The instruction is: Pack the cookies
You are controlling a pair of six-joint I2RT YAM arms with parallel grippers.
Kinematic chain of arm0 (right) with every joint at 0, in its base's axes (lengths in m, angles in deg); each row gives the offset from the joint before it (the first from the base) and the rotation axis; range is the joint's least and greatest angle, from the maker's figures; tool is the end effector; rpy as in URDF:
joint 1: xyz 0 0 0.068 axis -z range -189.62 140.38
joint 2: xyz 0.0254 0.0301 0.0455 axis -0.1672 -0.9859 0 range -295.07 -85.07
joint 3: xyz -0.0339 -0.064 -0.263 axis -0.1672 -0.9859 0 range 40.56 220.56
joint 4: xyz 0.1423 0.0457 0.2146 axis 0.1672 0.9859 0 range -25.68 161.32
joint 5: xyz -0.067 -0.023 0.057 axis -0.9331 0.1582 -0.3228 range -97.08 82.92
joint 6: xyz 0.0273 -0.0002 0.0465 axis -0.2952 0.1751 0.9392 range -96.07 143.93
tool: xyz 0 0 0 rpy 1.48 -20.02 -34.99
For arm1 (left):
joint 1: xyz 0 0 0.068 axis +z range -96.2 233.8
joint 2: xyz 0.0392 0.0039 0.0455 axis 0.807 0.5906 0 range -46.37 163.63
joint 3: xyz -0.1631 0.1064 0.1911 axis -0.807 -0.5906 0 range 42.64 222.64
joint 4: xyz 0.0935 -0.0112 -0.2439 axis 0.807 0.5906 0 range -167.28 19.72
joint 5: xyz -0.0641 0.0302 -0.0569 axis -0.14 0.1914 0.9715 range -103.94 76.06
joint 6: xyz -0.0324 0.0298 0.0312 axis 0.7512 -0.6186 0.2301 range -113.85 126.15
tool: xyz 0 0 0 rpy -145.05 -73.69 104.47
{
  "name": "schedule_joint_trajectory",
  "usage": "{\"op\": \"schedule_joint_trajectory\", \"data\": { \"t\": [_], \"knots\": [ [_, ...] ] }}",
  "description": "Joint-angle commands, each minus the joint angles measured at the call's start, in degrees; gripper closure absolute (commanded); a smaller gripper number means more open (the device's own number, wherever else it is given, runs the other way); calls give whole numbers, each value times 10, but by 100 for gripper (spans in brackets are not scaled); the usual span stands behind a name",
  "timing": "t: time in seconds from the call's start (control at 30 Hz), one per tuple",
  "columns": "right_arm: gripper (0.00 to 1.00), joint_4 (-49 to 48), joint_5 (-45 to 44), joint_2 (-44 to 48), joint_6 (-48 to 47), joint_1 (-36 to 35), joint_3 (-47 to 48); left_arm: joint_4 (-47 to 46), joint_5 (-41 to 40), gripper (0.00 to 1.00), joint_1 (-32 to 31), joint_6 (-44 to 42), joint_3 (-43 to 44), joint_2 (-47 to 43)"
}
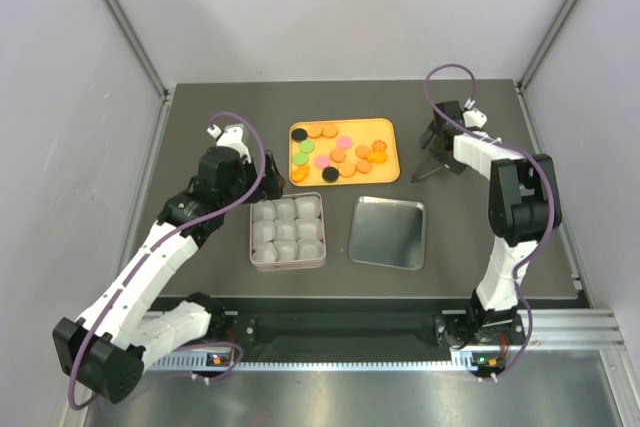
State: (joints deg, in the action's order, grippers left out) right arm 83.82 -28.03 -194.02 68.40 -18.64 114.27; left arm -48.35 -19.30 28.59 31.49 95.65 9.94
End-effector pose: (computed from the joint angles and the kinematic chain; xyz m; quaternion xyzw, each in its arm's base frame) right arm 0.3994 0.0506 0.1832 0.3378 0.8759 -0.0207 0.3439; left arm 0.1952 -0.0881 0.3207 -0.0236 0.8746 -0.1690 0.4539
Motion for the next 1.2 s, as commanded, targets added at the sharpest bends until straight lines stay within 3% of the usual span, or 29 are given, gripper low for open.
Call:
{"op": "schedule_joint_trajectory", "data": {
  "t": [0.0,0.17,0.37,0.67,0.93,1.13,1.17],
  "knots": [
    [0,1,-8,-13,8,12,20,-23,3,1,1,0,0,-7],
    [2,8,-4,-42,-51,15,56,-24,-1,1,1,0,-1,-7],
    [32,15,23,-65,-234,15,96,-21,-5,1,2,-1,-3,-9],
    [40,-9,50,-27,-315,17,58,-26,11,1,1,2,0,8],
    [35,-25,83,0,-400,22,26,-28,25,1,1,6,-1,15],
    [16,-22,107,31,-350,27,6,-28,32,1,1,6,0,17],
    [9,-15,107,35,-333,28,1,-28,32,1,0,7,0,17]
  ]
}}
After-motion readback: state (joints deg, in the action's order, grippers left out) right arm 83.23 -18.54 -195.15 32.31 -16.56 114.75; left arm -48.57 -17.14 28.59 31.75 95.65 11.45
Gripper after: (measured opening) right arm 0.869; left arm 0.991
